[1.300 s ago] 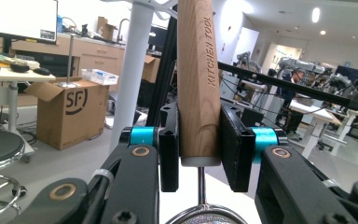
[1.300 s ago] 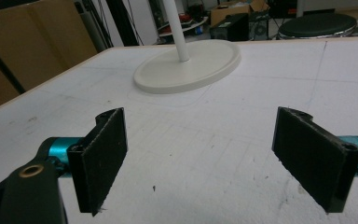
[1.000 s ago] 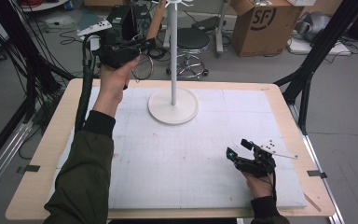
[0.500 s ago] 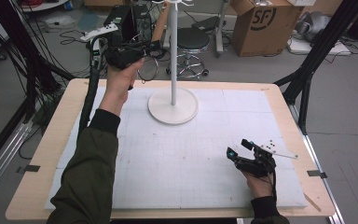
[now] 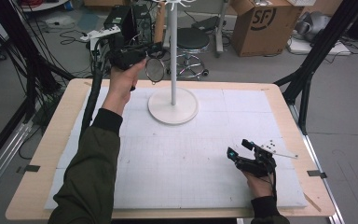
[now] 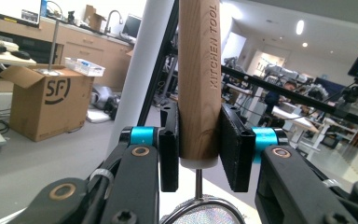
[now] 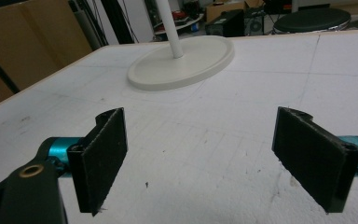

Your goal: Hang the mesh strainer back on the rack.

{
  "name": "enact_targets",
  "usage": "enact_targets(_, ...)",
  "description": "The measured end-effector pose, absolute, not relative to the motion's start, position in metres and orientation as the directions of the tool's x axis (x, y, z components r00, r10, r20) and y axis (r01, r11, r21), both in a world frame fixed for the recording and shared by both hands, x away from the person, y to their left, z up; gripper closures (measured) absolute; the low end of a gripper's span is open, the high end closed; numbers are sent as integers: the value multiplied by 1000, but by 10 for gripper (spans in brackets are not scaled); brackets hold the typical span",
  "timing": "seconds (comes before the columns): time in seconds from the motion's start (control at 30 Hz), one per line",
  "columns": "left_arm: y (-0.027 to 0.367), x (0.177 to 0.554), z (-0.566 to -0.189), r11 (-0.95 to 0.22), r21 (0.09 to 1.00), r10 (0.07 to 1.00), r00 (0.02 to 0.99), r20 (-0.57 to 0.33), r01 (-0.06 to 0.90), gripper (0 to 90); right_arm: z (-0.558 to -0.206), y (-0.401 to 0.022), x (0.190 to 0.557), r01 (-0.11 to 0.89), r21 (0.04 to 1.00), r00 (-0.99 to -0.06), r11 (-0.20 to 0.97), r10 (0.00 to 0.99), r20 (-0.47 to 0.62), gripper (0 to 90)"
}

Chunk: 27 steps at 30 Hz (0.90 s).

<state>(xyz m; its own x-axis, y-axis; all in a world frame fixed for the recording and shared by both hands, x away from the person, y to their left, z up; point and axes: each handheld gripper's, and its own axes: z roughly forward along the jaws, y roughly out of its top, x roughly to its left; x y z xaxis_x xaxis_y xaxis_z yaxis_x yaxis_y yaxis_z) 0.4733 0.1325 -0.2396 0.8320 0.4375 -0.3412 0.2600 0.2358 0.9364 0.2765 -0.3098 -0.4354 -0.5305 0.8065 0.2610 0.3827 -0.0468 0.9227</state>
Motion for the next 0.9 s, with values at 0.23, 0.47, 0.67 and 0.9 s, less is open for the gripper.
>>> enact_targets(0.23,131,477,-243,256,927,438,822,-364,275,697,-435,-311,276,378,924,-527,-55,808,264,170)
enact_targets(0.47,133,480,-244,255,927,456,812,-365,274,634,-435,-311,277,380,924,-528,-53,808,263,170)
enact_targets(0.67,132,482,-245,243,930,477,801,-363,277,521,-435,-312,277,374,926,-527,-52,810,258,170)
enact_targets(0.9,132,477,-244,208,941,489,805,-337,268,433,-435,-310,276,378,925,-528,-49,809,259,170)
